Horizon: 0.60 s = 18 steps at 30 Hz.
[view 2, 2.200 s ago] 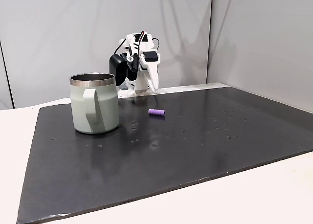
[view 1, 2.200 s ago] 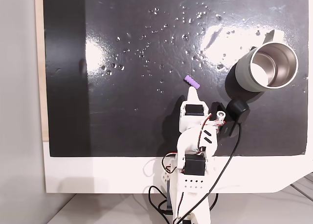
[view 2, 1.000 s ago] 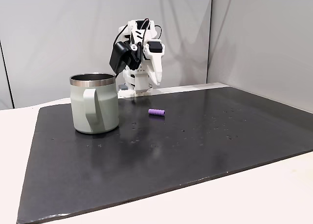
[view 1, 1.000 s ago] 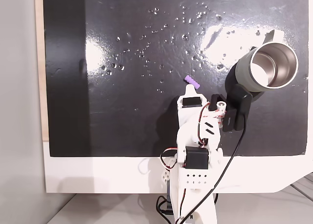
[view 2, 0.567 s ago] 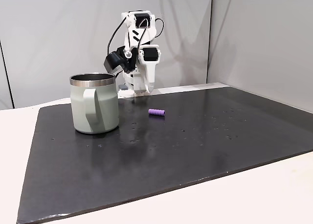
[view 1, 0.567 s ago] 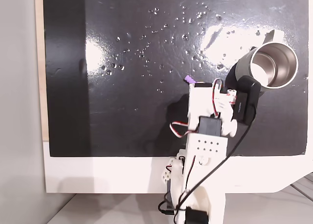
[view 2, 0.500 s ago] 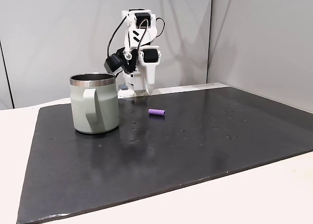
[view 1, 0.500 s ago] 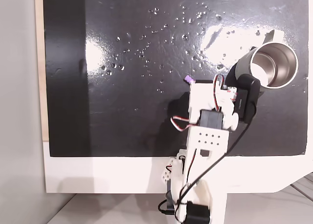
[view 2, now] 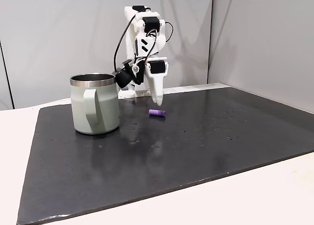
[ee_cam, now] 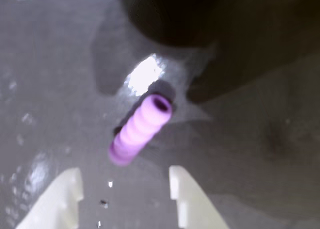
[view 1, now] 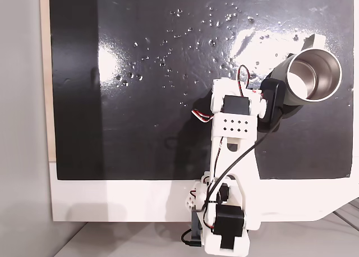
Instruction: Grasp a pengrip and put it in the cup.
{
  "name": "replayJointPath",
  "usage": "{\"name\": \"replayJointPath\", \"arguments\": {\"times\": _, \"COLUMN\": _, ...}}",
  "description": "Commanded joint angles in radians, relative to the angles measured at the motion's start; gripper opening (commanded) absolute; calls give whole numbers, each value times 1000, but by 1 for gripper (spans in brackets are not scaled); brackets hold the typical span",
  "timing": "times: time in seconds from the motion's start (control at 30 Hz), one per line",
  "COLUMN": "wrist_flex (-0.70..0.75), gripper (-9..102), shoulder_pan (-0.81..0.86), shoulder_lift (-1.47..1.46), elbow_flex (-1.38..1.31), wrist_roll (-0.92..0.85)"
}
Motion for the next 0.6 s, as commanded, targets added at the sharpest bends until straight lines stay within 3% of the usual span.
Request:
{"name": "replayJointPath", "arguments": {"times": 0.0, "wrist_flex": -12, "gripper": 18, "shoulder_pan": 5, "shoulder_lift": -37, "elbow_flex": -72, "wrist_roll": 17}}
{"name": "replayJointPath", "arguments": {"times": 0.43, "wrist_flex": -58, "gripper": 18, "shoulder_pan": 8, "shoulder_lift": -175, "elbow_flex": -110, "wrist_roll": 55}}
{"name": "replayJointPath", "arguments": {"times": 0.57, "wrist_flex": -75, "gripper": 12, "shoulder_pan": 5, "shoulder_lift": -212, "elbow_flex": -110, "wrist_roll": 61}}
